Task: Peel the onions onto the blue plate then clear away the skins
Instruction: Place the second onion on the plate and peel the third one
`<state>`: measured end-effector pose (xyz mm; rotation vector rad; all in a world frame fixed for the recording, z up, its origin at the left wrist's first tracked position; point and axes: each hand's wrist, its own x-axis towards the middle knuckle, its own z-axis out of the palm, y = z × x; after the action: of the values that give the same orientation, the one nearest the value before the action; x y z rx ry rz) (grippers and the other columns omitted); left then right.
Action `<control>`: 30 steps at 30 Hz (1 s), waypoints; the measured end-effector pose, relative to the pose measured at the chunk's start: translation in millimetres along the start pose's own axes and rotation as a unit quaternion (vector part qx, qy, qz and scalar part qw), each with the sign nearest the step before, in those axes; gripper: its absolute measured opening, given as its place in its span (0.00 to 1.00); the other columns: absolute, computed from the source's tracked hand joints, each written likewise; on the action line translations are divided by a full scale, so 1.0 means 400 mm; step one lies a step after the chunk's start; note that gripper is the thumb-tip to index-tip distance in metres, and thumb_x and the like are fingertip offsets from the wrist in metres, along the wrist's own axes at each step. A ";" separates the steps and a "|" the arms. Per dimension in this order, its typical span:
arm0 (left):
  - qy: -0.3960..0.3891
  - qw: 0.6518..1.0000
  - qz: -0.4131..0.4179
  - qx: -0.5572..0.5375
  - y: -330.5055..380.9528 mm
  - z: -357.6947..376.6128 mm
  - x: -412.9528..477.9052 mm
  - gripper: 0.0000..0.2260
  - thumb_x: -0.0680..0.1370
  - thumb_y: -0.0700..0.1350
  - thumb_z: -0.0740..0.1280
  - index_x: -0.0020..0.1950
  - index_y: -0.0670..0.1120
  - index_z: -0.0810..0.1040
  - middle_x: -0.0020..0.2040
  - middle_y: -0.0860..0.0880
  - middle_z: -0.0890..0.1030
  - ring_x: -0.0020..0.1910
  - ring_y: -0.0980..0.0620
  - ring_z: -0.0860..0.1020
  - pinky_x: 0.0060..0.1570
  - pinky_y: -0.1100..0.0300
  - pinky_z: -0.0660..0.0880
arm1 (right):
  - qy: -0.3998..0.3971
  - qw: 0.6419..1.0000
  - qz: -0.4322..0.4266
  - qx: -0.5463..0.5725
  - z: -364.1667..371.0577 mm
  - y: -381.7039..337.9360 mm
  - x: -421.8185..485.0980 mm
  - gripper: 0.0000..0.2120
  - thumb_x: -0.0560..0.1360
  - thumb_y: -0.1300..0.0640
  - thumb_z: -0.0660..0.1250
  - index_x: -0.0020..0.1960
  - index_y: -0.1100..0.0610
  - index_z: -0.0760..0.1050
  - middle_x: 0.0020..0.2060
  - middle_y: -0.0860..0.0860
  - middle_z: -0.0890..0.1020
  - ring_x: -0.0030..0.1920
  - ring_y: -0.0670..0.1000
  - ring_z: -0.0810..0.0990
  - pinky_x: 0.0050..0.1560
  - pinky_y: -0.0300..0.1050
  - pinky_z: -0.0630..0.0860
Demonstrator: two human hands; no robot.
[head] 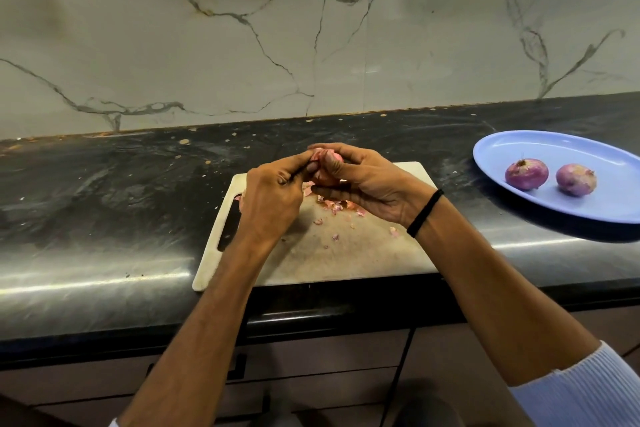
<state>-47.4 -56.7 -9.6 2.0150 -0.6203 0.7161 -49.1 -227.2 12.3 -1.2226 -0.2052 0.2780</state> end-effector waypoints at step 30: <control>0.183 0.968 -0.124 0.116 0.001 -0.015 0.007 0.11 0.82 0.49 0.66 0.56 0.44 0.84 0.34 0.56 0.78 0.27 0.61 0.73 0.34 0.78 0.66 | 0.035 0.999 -0.013 0.019 0.014 -0.025 -0.021 0.22 0.70 0.49 0.70 0.59 0.61 0.79 0.48 0.56 0.84 0.44 0.51 0.81 0.47 0.41 0.81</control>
<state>-47.2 -52.1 -4.7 2.0494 -0.0682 1.0101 -57.8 -228.2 23.6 -1.1899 -0.1543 0.2144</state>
